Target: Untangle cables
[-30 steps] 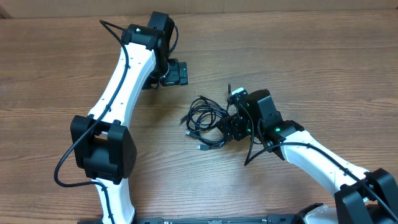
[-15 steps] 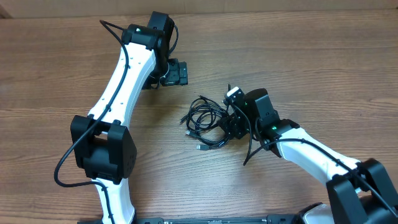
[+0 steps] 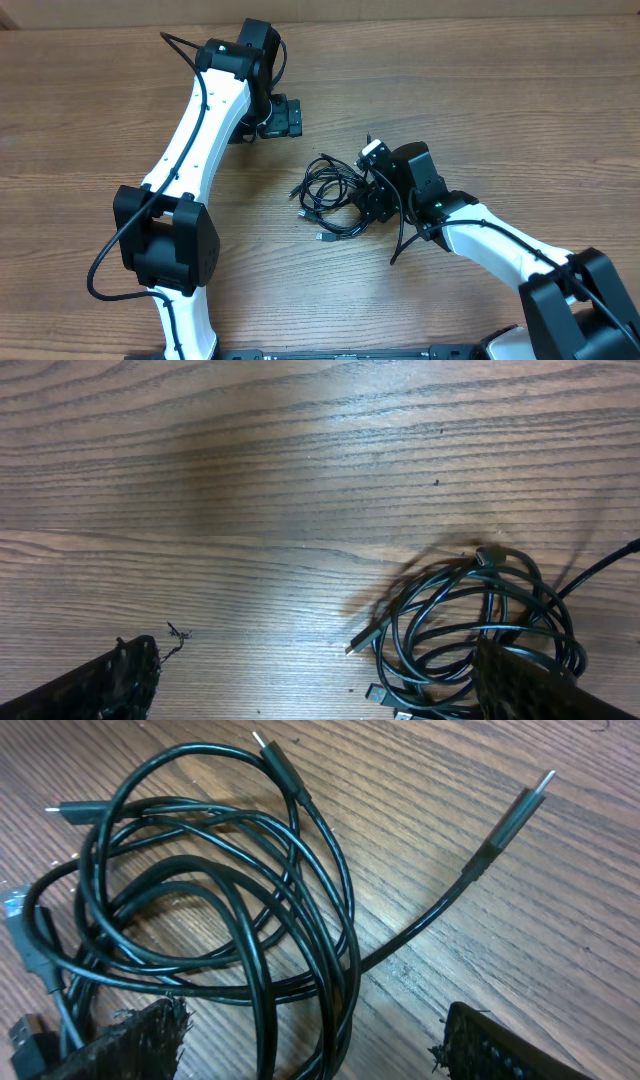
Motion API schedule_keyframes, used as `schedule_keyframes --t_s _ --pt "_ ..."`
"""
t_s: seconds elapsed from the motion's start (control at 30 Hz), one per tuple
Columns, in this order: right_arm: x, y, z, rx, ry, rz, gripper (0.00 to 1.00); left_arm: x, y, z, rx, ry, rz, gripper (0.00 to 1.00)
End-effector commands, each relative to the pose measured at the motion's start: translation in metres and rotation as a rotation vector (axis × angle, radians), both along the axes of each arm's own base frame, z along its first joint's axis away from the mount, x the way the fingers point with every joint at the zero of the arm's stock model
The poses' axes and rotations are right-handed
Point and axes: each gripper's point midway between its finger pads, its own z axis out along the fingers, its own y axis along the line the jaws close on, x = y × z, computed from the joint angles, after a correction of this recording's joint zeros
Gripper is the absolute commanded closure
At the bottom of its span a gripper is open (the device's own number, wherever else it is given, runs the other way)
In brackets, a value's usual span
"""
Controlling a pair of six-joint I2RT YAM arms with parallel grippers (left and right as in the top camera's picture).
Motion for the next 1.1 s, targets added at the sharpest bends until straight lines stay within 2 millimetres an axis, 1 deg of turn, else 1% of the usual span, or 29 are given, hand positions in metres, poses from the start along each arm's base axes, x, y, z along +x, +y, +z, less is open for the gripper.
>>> schedule_keyframes --t_s 0.0,0.1,0.17,0.2,0.23,0.27,0.3,0.33,0.5,0.57,0.63,0.7,0.73,0.77,0.9,1.0,1.03,1.07 --pt "-0.002 0.001 -0.019 -0.021 0.034 0.012 0.18 0.004 0.001 0.014 0.0 -0.044 0.016 0.0" --pt "-0.003 0.001 -0.027 -0.03 0.052 0.012 0.22 0.004 0.001 0.014 0.0 -0.044 0.016 0.0" --pt "-0.004 0.0 -0.032 -0.035 0.063 0.011 0.3 0.004 0.001 0.014 0.0 -0.044 0.016 0.0" --pt "-0.005 0.0 -0.033 -0.036 0.066 0.011 0.38 0.004 0.001 0.014 0.0 -0.044 0.016 0.0" --pt "-0.005 0.0 -0.033 -0.034 0.068 0.008 0.51 0.004 0.001 0.014 -0.001 -0.044 0.016 0.0" --pt "-0.005 0.0 -0.033 -0.033 0.069 0.005 0.6 0.004 0.001 0.014 0.0 -0.044 0.016 0.0" --pt "-0.004 0.0 -0.032 -0.031 0.066 0.005 0.67 0.004 0.001 0.014 0.0 -0.044 0.016 0.0" --pt "-0.004 0.001 -0.032 -0.03 0.065 0.005 0.72 0.004 0.001 0.014 0.0 -0.044 0.016 0.0" --pt "-0.002 0.001 -0.028 -0.018 0.059 -0.008 0.84 0.004 0.001 0.014 0.0 -0.044 0.016 0.0" --pt "0.0 0.002 -0.022 -0.004 0.05 -0.017 0.87 0.004 0.001 0.014 0.0 -0.044 0.016 0.0" --pt "0.002 0.003 -0.01 0.017 0.027 -0.027 0.89 0.004 0.001 0.014 0.0 -0.044 0.016 0.0" --pt "0.005 0.004 0.009 0.043 -0.014 -0.036 0.9 0.004 0.001 0.014 0.0 -0.044 0.016 0.0" --pt "0.007 0.005 0.025 0.062 -0.049 -0.036 0.91 0.004 0.001 0.014 0.0 -0.044 0.016 0.0" --pt "0.007 0.005 0.03 0.068 -0.061 -0.035 0.91 0.004 0.001 0.014 0.0 -0.044 0.016 0.0" --pt "0.006 0.005 0.078 0.122 -0.166 -0.034 0.92 0.004 0.001 0.014 0.0 -0.044 0.016 0.0" --pt "0.003 0.0 0.115 0.156 -0.251 -0.044 0.94 0.004 0.001 0.014 0.0 -0.044 0.016 0.0" --pt "0.001 -0.003 0.131 0.17 -0.291 -0.05 0.94 0.004 0.001 0.014 0.0 -0.044 0.016 0.0" --pt "-0.001 -0.004 0.141 0.181 -0.313 -0.052 0.94 0.004 0.001 0.014 0.0 -0.044 0.016 0.0"
